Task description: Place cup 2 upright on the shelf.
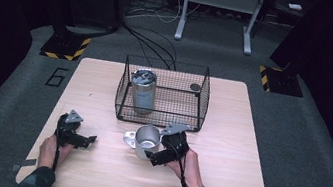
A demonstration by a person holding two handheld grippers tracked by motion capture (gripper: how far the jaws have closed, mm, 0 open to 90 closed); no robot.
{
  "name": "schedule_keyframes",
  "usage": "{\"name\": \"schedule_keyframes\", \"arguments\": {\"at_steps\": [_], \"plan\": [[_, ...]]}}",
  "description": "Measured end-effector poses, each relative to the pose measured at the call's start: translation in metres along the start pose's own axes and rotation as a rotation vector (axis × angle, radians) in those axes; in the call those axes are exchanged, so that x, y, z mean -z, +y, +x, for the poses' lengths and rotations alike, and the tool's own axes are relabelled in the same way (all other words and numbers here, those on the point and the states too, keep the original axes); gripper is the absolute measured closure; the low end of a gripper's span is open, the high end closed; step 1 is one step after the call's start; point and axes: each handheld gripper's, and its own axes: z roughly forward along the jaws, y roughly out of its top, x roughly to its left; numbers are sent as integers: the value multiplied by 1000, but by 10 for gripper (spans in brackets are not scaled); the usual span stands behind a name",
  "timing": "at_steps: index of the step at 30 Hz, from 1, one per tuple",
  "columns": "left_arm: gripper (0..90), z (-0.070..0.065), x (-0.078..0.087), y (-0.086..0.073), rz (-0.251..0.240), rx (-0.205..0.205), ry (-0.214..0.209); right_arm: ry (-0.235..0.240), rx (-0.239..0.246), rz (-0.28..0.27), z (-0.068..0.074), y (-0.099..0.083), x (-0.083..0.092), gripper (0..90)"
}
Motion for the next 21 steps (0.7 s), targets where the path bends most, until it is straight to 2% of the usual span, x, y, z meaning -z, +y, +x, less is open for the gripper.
{"name": "schedule_keyframes", "arguments": {"at_steps": [8, 21], "plan": [[0, 0, 0, 0, -1, 2, 0, 11, 20, 20, 0, 6, -15, 0], [0, 0, 0, 0, -3, 2, 0, -4, 36, 47, 6, 13, -34, 33]]}}
